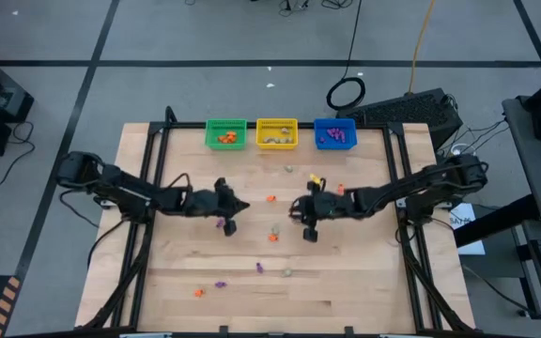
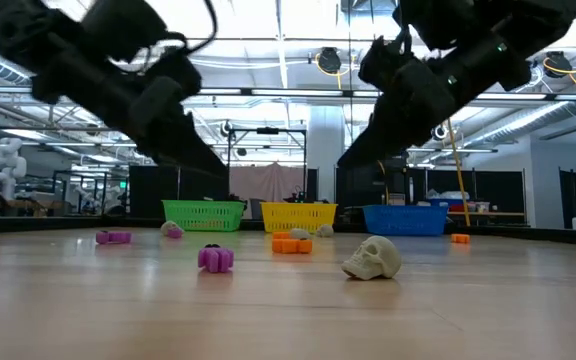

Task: Sort Halloween decoration
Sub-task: Put the white skull toy into the yellow bin

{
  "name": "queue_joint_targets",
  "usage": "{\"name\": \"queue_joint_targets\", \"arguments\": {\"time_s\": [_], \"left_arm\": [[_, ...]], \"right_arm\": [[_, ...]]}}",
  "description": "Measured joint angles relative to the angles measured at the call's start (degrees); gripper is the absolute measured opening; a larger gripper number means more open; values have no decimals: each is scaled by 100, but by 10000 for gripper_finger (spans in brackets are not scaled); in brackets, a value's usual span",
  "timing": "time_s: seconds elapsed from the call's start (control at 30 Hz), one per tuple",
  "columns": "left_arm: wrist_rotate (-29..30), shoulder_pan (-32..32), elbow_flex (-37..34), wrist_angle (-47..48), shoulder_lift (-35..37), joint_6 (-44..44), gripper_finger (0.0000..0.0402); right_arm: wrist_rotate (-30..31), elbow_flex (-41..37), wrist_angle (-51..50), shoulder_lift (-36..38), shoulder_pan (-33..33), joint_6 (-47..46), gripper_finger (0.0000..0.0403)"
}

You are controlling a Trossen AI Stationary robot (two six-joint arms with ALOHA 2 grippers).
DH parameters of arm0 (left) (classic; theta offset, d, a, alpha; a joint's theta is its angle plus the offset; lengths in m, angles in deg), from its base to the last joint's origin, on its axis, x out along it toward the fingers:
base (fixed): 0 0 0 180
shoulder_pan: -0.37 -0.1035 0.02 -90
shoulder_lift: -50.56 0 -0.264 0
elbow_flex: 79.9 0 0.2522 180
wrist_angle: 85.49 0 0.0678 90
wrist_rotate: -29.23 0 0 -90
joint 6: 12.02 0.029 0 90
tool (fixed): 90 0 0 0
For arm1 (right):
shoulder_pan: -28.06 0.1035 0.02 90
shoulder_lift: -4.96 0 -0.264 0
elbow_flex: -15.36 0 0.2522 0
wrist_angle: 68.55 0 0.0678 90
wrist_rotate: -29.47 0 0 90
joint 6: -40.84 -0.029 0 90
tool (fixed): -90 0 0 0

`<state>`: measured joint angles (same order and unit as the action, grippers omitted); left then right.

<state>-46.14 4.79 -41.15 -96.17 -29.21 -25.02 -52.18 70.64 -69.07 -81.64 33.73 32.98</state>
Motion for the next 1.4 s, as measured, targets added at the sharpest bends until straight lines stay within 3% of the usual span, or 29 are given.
{"name": "queue_joint_targets", "arguments": {"time_s": [0.17, 0.33, 0.5, 0.73, 1.1, 1.23, 1.4], "left_arm": [[744, 444, -415, -877, 0, -165, 3], [1137, 713, -579, -1121, 0, -322, 3], [1332, 851, -580, -1113, 0, -323, 3], [1457, 958, -581, -1111, 0, -324, 3], [1491, 1028, -580, -1106, 0, -328, 3], [1523, 1026, -582, -1106, 0, -403, 3], [1524, 1026, -580, -1103, 0, -450, 3]], "right_arm": [[811, 0, 654, -624, 459, -447, 123], [978, 152, 1086, -1246, 643, -1480, 187], [1331, 770, 854, -1901, 863, -1891, 216], [2025, 1605, -159, -2496, 981, -2729, 211], [2059, 1746, -594, -2694, 981, -3479, 207], [2061, 1749, -751, -2689, 981, -3449, 182], [2063, 1746, -753, -2689, 979, -2974, 122]]}}
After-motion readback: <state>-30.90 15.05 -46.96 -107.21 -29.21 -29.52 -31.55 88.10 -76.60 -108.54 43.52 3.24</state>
